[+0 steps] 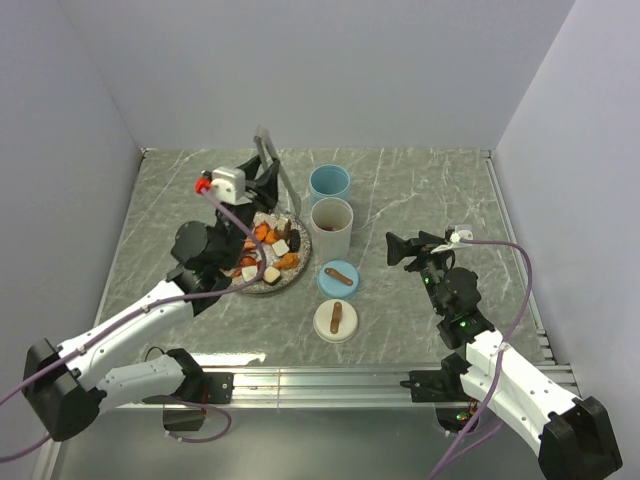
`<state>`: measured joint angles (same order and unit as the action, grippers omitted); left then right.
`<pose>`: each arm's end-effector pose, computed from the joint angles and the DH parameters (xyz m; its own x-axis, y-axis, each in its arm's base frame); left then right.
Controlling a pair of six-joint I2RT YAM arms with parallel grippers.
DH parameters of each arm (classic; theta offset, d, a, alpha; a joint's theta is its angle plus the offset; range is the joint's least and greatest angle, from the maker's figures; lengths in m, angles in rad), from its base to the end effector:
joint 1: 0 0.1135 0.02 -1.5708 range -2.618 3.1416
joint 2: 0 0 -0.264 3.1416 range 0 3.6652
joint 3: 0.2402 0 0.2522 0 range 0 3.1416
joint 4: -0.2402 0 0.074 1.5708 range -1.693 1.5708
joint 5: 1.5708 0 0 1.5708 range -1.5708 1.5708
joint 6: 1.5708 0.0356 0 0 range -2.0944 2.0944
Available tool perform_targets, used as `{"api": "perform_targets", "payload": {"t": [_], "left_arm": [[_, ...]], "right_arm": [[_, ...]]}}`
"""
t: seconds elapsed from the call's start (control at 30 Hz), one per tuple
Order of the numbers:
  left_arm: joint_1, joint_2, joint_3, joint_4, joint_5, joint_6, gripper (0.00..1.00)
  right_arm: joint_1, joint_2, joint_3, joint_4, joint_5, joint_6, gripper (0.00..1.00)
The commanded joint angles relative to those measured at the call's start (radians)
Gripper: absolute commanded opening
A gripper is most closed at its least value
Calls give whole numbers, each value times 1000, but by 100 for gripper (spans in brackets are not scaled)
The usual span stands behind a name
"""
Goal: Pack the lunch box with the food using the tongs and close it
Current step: Place the food into the lunch box, then pick up the food using the clamp
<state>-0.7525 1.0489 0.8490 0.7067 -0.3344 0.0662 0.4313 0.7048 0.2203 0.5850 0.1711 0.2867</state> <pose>0.1792 -0.1517 0.4048 0.3824 -0.2724 -0.8829 0.4118 0.9057 -0.1011 0.1589 0.0665 0.2345 0.0145 0.3134 -0.9495 -0.2733 0.9147 0.2978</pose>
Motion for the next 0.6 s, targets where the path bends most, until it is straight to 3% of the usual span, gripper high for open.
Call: {"api": "perform_targets", "payload": {"t": [0.0, 0.2, 0.57], "left_arm": [[-2, -24, -100, 86, -145, 26, 43], [1, 32, -218, 175, -222, 0, 46], [18, 167, -295, 356, -249, -25, 48]], "right_arm": [[-6, -2, 8, 52, 5, -15, 98], [-6, -1, 10, 49, 2, -14, 98], [-6, -2, 8, 53, -4, -15, 98]]}}
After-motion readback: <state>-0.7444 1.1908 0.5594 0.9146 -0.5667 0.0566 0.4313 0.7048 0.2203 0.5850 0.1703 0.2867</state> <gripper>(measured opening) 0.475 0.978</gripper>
